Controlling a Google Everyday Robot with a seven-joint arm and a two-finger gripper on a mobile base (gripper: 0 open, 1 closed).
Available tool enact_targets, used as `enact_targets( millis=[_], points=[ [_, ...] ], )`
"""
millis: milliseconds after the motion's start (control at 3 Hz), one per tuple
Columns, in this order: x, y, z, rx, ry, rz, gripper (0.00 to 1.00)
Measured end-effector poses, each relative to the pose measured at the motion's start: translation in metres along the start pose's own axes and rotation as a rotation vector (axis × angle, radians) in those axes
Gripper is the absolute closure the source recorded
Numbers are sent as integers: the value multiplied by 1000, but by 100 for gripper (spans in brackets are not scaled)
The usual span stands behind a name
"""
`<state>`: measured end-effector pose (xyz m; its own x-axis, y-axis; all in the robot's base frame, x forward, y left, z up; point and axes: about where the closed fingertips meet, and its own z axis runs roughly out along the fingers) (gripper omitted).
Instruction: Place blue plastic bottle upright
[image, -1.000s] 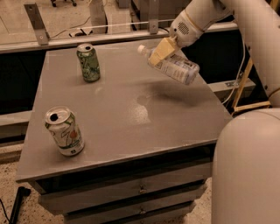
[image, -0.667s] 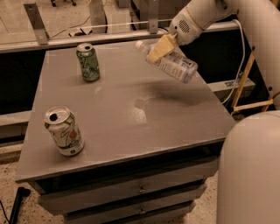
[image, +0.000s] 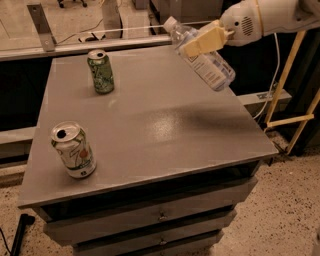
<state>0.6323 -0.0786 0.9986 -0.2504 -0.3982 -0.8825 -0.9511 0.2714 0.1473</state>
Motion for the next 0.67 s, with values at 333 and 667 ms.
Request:
enact_targets(
  millis=[333,667],
  points=[
    [-9,15,-27,-75,-174,-44,100],
    [-14,22,-55,-110,-358,-70,100]
  ],
)
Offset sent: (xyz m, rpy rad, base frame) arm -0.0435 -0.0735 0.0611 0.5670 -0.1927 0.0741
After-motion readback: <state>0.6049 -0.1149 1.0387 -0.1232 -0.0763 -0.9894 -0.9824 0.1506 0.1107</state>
